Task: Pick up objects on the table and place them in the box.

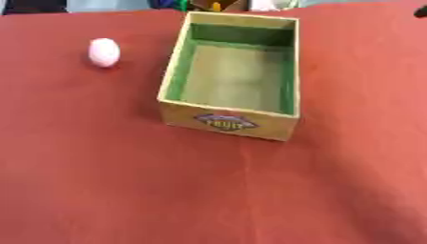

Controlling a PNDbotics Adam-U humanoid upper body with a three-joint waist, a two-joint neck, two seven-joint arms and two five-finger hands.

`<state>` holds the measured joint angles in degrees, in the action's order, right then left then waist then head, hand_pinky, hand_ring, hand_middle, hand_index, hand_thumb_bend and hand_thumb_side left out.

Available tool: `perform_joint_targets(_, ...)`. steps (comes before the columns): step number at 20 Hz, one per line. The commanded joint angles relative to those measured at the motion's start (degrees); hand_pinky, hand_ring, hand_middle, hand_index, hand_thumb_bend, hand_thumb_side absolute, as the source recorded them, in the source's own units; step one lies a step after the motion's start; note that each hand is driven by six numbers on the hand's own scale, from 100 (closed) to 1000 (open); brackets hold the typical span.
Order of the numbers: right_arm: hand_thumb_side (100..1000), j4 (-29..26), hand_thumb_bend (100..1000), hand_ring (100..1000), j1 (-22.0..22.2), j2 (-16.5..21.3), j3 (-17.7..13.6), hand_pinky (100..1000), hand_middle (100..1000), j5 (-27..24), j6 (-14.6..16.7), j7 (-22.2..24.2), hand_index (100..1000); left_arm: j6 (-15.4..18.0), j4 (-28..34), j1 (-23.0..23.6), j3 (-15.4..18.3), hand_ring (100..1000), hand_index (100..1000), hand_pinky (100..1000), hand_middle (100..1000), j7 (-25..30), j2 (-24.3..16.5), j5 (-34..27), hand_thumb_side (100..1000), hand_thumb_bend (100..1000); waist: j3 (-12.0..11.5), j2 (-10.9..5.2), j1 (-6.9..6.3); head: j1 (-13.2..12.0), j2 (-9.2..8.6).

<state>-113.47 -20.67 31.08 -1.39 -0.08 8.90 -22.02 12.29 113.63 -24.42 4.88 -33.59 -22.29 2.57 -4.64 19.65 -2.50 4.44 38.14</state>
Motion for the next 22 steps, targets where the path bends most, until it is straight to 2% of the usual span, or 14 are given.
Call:
perform_joint_targets(1,550,-1.1,100,627,-0.7,1.6,-0.2,501,598,0.4,0.2,0.0,786,0.1,1.0,-1.1,-0.2,736,755,621,716,0.6,-2.2,0.1,896,100,0.1,-0.76,0.0,0.1,-1.14)
perform_joint_targets(8,570,-1.1,100,629,-0.9,1.8,0.0,504,602,0.1,0.7,-0.1,790,-1.1,1.0,-2.5,-0.3,736,758,618,721,0.9,-3.4,1.3,873,100,0.2,-0.42,-0.03,-0.1,-1.06)
perform_joint_targets(10,576,-1.1,100,630,-1.0,1.8,0.0,505,603,-0.2,1.6,-0.3,790,-3.5,1.0,-3.6,-0.2,734,757,615,718,1.1,-4.7,3.8,863,100,0.3,-0.37,-0.08,-0.3,-0.72)
perform_joint_targets(17,592,-1.1,100,652,-0.9,1.8,0.1,538,620,0.0,3.9,-0.9,801,-16.3,0.3,-8.0,-0.8,734,768,609,727,5.1,-10.6,15.8,836,100,1.7,-0.3,-0.85,-1.2,-0.37)
perform_joint_targets(22,598,-1.1,100,669,-0.5,1.8,0.4,551,635,1.3,5.5,-1.2,807,-20.4,-3.8,-10.8,-1.8,743,765,617,737,9.5,-14.1,23.7,823,100,3.1,-0.41,-1.31,-2.3,-0.46)
